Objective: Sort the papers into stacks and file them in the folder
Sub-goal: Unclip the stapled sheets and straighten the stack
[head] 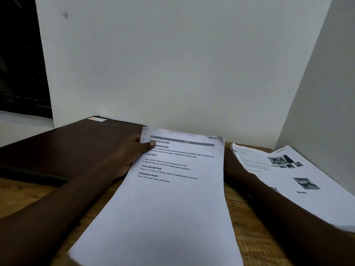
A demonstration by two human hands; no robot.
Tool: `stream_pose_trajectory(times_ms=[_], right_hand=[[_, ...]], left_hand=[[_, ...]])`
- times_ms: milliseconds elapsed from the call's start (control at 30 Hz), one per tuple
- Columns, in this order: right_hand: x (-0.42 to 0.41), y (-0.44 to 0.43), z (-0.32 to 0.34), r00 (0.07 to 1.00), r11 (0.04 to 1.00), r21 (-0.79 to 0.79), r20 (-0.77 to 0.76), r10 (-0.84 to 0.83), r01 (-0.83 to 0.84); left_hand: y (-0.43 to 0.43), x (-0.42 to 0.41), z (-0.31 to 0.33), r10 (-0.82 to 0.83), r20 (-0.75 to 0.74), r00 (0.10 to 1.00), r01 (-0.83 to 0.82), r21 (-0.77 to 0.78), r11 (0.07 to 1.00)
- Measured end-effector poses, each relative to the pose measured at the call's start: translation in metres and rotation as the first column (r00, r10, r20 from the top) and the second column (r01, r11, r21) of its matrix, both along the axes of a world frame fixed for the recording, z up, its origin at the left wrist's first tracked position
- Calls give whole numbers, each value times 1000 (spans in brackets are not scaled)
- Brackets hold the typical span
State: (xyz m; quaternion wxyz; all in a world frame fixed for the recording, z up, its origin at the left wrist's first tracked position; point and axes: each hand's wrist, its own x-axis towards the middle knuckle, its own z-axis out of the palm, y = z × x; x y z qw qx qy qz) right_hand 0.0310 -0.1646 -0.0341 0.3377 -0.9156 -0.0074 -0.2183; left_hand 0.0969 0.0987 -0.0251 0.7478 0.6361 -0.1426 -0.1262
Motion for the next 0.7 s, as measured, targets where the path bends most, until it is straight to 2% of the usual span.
stream_pose_trajectory(times_ms=[67,100,133,200,233,267,367,467,567,700], right_hand=[[3,-5,2,999,997,-70,-24,-24,22],[6,-9,3,997,996,-48,-30,-73,71],[9,-13,5,991,988,88,-33,-127,129],[9,-19,18,986,889,435,2,-164,147],[5,-21,26,985,847,519,50,-163,114],[1,-22,36,982,841,535,100,-158,81],[-17,-13,64,971,915,401,232,-54,-45],[-21,13,71,970,990,95,231,76,-100],[-14,39,61,975,980,-175,182,126,-94],[-7,53,51,981,946,-311,138,138,-89]], left_hand=[[0,-1,1,13,-2,1000,-13,12,1000],[1,-1,2,19,-6,1000,-19,14,1000],[1,-2,3,19,-9,1000,-19,9,1000],[1,-5,4,24,7,1000,-24,17,1000],[-1,-7,5,40,42,998,-43,53,998],[-4,-8,4,73,90,993,-82,106,991],[-13,-6,1,99,273,957,-169,246,955],[-17,-5,-1,26,494,869,-261,414,872],[-18,-8,0,2,611,792,-377,487,788],[-19,-12,0,-15,699,715,-465,492,736]])
